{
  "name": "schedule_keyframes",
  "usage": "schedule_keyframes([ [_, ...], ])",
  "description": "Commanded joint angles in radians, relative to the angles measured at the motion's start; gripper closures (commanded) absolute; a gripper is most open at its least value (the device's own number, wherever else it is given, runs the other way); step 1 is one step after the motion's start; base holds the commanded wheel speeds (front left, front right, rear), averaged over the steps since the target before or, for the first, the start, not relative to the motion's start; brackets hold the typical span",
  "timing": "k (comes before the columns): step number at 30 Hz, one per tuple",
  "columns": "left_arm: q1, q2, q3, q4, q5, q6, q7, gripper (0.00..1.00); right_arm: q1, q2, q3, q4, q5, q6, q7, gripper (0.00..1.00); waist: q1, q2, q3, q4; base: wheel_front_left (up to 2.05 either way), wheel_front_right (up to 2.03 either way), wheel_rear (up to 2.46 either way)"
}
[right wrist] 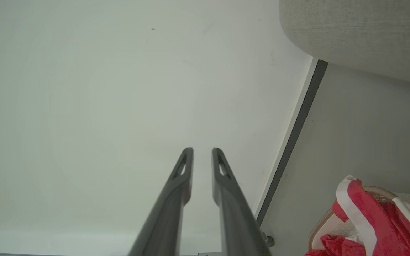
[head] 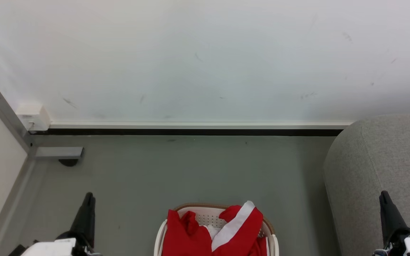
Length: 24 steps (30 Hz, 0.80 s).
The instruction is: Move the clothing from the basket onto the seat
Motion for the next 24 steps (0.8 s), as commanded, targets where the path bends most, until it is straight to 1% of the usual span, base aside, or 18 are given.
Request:
schedule_keyframes([
  [1,0.002,-0.001,0.0,0.003,0.0,0.0,-0.001,0.0,0.002,0.001,0.001,0.002,0.0,0.0,-0.001,0.0,0.0,-0.0001,0.0,0.0,0.0,0.0,0.0],
  [4,0.022,-0.006,-0.002,0.02,0.001,0.0,-0.004,0.0,0.021,0.008,0.008,0.018,0.001,0.0,-0.005,0.0,0.0,-0.0001,0.0,0.0,0.0,0.0,0.0],
  [9,0.023,-0.005,-0.011,0.0,0.003,0.0,-0.025,0.0,0.021,0.007,0.04,-0.004,0.004,0.0,-0.031,0.0,0.0,-0.0001,0.001,-0.001,0.0,0.0,0.0],
  [14,0.024,0.001,-0.023,-0.023,0.026,0.0,-0.052,0.0,0.02,0.006,0.068,-0.026,0.003,0.0,-0.056,0.0,0.0,-0.0001,0.002,-0.001,0.0,0.0,0.0],
  [18,0.024,0.014,-0.042,-0.042,0.078,0.0,-0.074,0.0,0.02,0.005,0.078,-0.04,-0.026,0.0,-0.075,0.0,0.0,-0.0001,0.002,-0.002,0.0,0.0,0.0],
  [24,0.025,0.014,-0.044,-0.066,0.174,0.0,-0.101,0.0,0.019,0.004,0.101,-0.054,-0.111,0.0,-0.101,0.0,0.0,-0.0001,0.003,-0.002,0.0,0.0,0.0],
])
